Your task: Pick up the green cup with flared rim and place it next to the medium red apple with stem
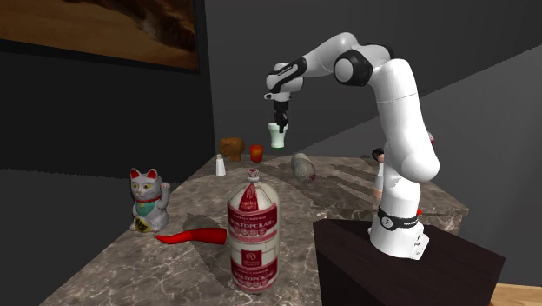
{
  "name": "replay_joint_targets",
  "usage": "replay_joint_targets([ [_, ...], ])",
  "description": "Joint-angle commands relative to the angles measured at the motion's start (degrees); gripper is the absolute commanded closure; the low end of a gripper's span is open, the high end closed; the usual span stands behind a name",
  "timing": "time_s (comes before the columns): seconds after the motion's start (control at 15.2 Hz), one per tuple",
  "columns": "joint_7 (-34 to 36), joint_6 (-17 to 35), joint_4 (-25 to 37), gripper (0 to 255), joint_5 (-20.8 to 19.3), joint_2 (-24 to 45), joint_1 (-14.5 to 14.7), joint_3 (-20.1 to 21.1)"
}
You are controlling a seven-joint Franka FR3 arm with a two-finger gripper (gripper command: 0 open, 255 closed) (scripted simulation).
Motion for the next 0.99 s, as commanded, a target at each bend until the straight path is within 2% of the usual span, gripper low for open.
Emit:
replay_joint_targets([
  [0.0,-0.12,1.55,-1.31,255,0.27,0.26,0.04,0.15],
  [0.92,-1.97,10.86,-7.77,255,3.69,4.03,-0.98,1.93],
])
